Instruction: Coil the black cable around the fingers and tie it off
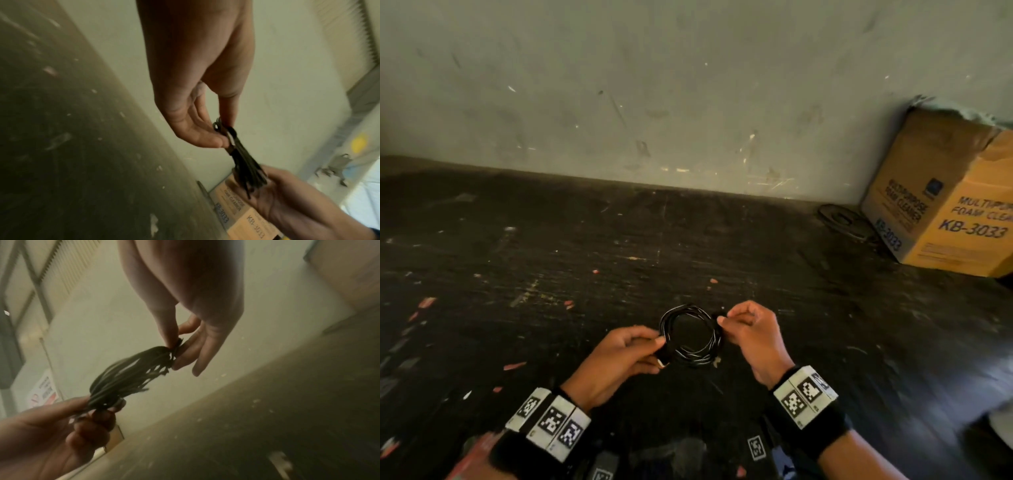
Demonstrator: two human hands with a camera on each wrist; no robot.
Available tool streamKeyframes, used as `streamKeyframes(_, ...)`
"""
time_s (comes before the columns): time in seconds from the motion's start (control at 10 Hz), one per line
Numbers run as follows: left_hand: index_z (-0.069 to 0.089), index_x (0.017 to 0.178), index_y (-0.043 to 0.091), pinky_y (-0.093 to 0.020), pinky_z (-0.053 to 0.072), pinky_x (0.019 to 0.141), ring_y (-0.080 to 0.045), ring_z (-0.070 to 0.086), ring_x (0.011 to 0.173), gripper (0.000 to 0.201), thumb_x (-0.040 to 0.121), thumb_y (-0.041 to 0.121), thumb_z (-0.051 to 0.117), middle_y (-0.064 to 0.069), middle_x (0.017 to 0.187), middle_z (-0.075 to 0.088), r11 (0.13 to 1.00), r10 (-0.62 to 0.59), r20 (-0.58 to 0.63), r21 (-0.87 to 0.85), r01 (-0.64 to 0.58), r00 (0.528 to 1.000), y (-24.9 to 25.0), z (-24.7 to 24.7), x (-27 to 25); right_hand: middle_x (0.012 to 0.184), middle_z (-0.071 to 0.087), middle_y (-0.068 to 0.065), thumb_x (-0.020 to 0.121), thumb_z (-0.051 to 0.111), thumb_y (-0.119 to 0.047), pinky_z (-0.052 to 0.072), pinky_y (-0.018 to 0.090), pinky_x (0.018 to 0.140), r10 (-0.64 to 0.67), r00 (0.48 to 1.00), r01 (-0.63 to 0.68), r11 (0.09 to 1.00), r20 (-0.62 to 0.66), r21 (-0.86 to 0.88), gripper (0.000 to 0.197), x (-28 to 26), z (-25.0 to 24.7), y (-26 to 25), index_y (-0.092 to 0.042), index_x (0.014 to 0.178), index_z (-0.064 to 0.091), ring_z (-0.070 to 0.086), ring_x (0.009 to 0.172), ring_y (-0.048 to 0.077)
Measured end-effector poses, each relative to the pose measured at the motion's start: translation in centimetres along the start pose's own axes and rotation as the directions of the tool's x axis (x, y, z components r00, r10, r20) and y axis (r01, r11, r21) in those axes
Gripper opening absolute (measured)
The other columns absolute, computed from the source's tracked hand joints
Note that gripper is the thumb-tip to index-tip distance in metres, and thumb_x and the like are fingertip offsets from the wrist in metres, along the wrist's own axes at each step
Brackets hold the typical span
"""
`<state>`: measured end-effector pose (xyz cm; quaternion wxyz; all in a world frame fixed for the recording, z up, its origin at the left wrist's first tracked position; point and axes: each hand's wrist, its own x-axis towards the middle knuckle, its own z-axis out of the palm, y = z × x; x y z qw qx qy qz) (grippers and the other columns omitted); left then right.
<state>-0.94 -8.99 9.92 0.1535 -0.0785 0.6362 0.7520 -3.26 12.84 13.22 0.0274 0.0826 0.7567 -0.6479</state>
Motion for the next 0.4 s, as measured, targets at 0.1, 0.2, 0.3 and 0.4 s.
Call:
streamKeyframes(0.1, 0.069, 0.099, 0.000, -0.023, 0.056, 0.059, -0.018, 0.066, 0.072, 0.015, 0.088, 0.006, 0.062, -0.016, 0.086, 0.071, 0.988, -0.020, -0.085, 0.150, 0.033, 0.996, -2.6, 0.3, 1.2, 0.093, 0.071, 0.014, 0.082, 0.068, -0.001, 0.059, 0.041, 0.081, 0.123, 0.990, -0.123, 0.992, 0.064, -0.016, 0.013, 0.3, -0.7, 4.0, -0.009, 0.090, 0.061, 0.071, 0.085, 0.028)
streamKeyframes(0.2, 0.068, 0.092, 0.003, -0.021, 0.055, 0.055, -0.014, 0.065, 0.066, 0.008, 0.086, 0.001, 0.063, -0.016, 0.083, 0.070, 0.955, -0.037, -0.180, 0.283, 0.088, 0.983, -5.6, 0.6, 2.2, 0.081, 0.068, 0.013, 0.081, 0.066, 0.008, 0.057, 0.023, 0.059, 0.208, 0.974, -0.204, 0.977, 0.088, -0.054, 0.017, 0.6, -0.8, 7.7, -0.007, 0.079, 0.059, 0.068, 0.066, 0.021)
streamKeyframes(0.3, 0.065, 0.087, 0.007, -0.018, 0.054, 0.051, -0.010, 0.062, 0.059, 0.010, 0.085, -0.003, 0.063, -0.015, 0.078, 0.066, 0.941, -0.055, -0.189, 0.317, 0.114, 0.980, -8.1, 1.3, 2.3, 0.068, 0.063, 0.008, 0.078, 0.067, 0.010, 0.049, 0.017, 0.046, 0.249, 0.965, -0.232, 0.957, 0.086, -0.172, 0.028, 0.8, -0.8, 11.1, -0.012, 0.066, 0.056, 0.062, 0.049, 0.011)
streamKeyframes(0.4, 0.065, 0.090, 0.006, -0.019, 0.055, 0.055, -0.017, 0.062, 0.067, 0.008, 0.087, 0.000, 0.062, -0.015, 0.082, 0.067, 0.942, -0.050, -0.253, 0.310, 0.130, 0.966, -9.6, 1.8, 2.6, 0.066, 0.063, 0.003, 0.078, 0.069, 0.005, 0.046, 0.014, 0.046, 0.277, 0.958, -0.255, 0.941, 0.073, -0.224, 0.025, 1.1, -0.9, 13.0, -0.015, 0.066, 0.058, 0.060, 0.050, 0.008)
